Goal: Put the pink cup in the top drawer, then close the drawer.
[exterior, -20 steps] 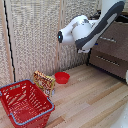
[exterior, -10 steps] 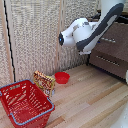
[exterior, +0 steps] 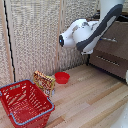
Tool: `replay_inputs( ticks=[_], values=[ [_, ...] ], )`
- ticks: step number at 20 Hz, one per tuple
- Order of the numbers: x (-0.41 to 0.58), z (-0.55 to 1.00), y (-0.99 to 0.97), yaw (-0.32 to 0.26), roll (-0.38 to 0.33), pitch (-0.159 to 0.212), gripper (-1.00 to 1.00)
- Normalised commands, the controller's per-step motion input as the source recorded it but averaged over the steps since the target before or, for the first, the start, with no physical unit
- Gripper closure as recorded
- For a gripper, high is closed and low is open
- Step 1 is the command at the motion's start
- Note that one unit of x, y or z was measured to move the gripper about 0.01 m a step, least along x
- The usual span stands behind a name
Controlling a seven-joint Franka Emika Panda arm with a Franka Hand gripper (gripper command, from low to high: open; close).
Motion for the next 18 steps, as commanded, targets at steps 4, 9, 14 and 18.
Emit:
replay_inputs(
  ticks=[4,9,14,18],
  values=[
    [0.000,0.51,-0.61,0.033,-0.067,0.142,1.00],
    [0.029,0.58,-0.68,0.020,-0.052,0.079,1.00],
    [0.099,0.58,-0.78,-0.018,-0.039,0.051,1.00],
    [0.012,0.46,-0.86,-0.042,-0.014,0.039,1.00]
  ],
)
